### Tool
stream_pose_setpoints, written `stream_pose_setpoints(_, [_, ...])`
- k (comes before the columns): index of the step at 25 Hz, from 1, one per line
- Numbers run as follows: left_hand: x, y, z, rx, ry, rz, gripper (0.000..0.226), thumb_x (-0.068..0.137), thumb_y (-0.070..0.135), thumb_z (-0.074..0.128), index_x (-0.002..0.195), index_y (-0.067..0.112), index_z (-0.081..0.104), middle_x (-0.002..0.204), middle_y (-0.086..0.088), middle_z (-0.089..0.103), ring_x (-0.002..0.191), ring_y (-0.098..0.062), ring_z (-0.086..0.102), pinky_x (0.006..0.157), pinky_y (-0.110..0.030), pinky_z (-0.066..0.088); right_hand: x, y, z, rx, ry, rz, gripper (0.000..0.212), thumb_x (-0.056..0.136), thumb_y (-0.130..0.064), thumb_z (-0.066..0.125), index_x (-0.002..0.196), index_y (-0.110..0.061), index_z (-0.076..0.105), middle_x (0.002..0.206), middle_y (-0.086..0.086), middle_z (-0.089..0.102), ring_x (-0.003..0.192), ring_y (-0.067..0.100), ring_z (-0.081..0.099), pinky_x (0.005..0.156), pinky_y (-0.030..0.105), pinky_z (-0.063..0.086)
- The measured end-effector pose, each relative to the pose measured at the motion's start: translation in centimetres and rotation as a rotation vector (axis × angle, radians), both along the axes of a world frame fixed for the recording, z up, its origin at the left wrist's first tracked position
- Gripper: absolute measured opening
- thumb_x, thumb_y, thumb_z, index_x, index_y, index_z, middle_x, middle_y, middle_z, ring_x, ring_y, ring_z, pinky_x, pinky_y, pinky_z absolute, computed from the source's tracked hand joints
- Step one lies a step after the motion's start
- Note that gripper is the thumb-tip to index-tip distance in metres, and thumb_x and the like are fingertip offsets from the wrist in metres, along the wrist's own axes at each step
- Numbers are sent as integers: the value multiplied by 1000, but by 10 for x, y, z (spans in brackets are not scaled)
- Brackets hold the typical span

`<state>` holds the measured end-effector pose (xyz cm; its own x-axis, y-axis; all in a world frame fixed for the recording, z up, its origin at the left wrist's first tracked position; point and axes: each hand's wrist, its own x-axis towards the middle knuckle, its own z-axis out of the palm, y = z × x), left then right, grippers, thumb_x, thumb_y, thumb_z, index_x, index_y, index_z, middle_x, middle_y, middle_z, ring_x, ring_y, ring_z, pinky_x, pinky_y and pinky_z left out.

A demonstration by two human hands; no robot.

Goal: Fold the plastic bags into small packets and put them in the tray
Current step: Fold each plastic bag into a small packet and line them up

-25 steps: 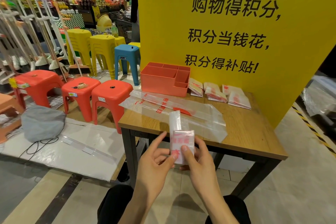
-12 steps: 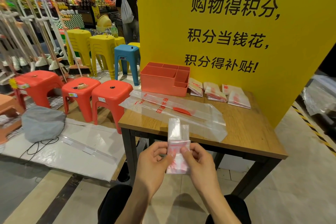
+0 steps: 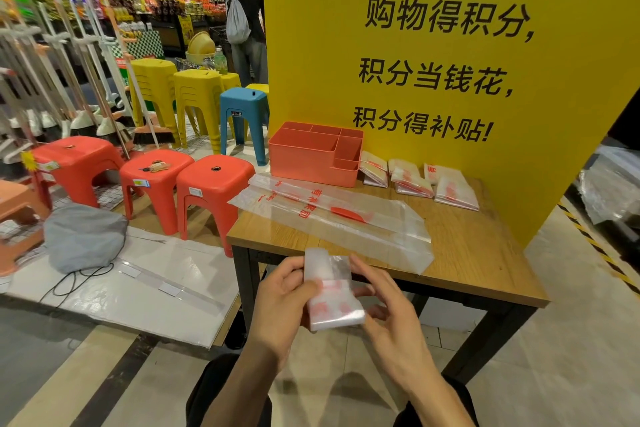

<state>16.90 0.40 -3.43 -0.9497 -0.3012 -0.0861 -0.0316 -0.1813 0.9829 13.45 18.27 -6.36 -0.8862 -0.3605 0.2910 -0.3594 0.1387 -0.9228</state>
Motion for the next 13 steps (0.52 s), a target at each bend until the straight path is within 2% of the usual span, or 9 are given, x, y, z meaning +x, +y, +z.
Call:
stream_pose_setpoints(2, [0, 2, 0, -20, -7, 4, 19, 98, 4, 64, 112, 14, 71, 97, -6, 80, 82, -24, 76, 64, -38, 61, -2, 0, 2, -12, -16, 28, 46, 87, -20, 80, 129, -36, 70, 137, -17, 57, 123, 9, 58, 89, 20, 53])
stream_pose_setpoints(4, [0, 4, -3, -20, -40, 22, 12, 101, 15, 65, 109, 15, 73, 88, -10, 78, 59, -24, 66, 45, -30, 48, -4, -2, 3, -55, -98, 7, 31, 82, -28, 82, 112, -35, 78, 137, -18, 59, 125, 6, 58, 94, 27, 53])
stream_pose_setpoints(6, [-2, 3, -7, -15, -68, 44, 13, 103, 23, 63, 104, 16, 74, 81, -13, 73, 47, -20, 54, 40, -26, 40, -3, -6, 0, -82, -165, -16, 25, 84, -23, 81, 106, -36, 78, 129, -15, 66, 118, 9, 63, 96, 37, 55])
stream_pose_setpoints(9, [-2, 3, -9, -121, -93, 90, 14, 101, 19, 65, 95, 13, 76, 74, -6, 72, 42, -16, 46, 41, -25, 38, 1, -13, -2, -124, -187, -23, 20, 93, -17, 74, 109, -28, 76, 109, -3, 74, 105, 17, 68, 90, 38, 59])
stream_pose_setpoints(11, [-1, 2, -6, -222, -87, 100, 12, 99, 14, 66, 91, 12, 75, 76, -2, 75, 47, -15, 54, 49, -27, 46, 4, -18, -2, -170, -220, -61, 15, 94, -17, 72, 108, -22, 76, 103, 1, 75, 100, 19, 70, 88, 40, 61])
stream_pose_setpoints(13, [-2, -1, -3, -273, -58, 73, 12, 97, 15, 69, 88, 10, 75, 77, -2, 76, 59, -14, 65, 62, -30, 55, 4, -20, -2, -183, -230, -104, 8, 93, -20, 73, 99, -17, 77, 94, 5, 76, 92, 20, 71, 86, 37, 61])
